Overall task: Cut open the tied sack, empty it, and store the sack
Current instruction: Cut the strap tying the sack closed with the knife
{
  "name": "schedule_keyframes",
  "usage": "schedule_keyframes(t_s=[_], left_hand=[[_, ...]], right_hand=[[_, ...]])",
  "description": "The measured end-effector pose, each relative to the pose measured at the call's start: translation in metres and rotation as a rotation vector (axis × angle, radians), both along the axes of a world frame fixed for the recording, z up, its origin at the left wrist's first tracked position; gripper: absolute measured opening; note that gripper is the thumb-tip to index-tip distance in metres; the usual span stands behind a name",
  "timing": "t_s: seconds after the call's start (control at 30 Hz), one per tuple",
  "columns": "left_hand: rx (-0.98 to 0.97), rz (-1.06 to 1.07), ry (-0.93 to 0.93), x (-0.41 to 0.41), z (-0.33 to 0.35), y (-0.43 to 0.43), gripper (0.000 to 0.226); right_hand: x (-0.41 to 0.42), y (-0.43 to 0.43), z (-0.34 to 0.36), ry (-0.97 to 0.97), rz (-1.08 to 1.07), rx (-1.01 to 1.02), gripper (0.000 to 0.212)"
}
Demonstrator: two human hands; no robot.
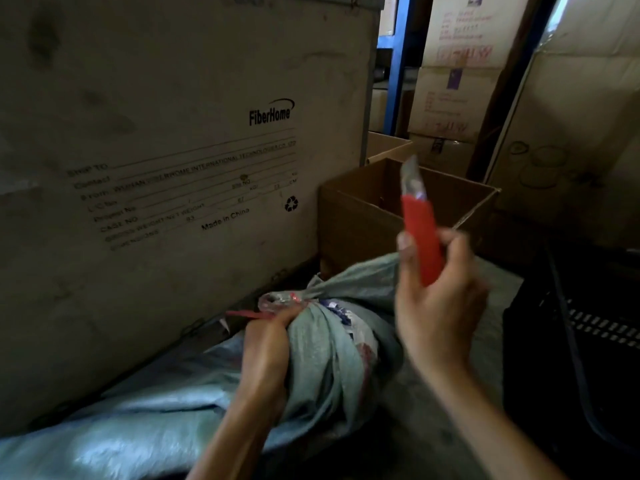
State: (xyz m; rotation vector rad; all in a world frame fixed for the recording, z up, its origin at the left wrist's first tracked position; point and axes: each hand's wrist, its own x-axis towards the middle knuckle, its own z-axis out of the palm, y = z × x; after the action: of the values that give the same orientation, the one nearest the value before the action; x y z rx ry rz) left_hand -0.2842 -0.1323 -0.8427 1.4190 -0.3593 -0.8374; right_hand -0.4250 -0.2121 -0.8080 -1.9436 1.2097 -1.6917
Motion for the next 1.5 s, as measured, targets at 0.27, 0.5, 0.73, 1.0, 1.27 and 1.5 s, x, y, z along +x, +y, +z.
schedule_keyframes(t_s=[0.27, 0.5, 0.73, 1.0, 1.27, 1.5], left_hand=[[-0.097, -0.130, -0.301, 0.024, 0.015, 0.006, 0.050], [-0.154, -0.519, -0.472, 0.014, 0.027, 0.007, 0.029], [-0.160, -0.667, -0.388, 0.022, 0.026, 0.015, 0.028], [-0.036, -0.449, -0.275, 0.035, 0.030, 0.006, 0.049], [-0.287, -0.259, -0.034, 0.027, 0.034, 0.012, 0.052], [-0.383, -0.017, 0.075, 0.024, 0.044, 0.009, 0.037]], right_hand=[[-0.022, -0.010, 0.004, 0.061, 0.343, 0.180, 0.048], [-0.017, -0.024, -0.018, 0.018, 0.542, 0.463, 0.059], [-0.021, -0.041, -0.020, 0.131, 0.429, 0.325, 0.038], [-0.023, -0.031, -0.013, 0.078, 0.620, 0.356, 0.034], [-0.023, -0.005, 0.003, 0.070, 0.700, 0.481, 0.056], [-0.027, 0.024, 0.026, 0.135, 0.668, 0.229, 0.026]])
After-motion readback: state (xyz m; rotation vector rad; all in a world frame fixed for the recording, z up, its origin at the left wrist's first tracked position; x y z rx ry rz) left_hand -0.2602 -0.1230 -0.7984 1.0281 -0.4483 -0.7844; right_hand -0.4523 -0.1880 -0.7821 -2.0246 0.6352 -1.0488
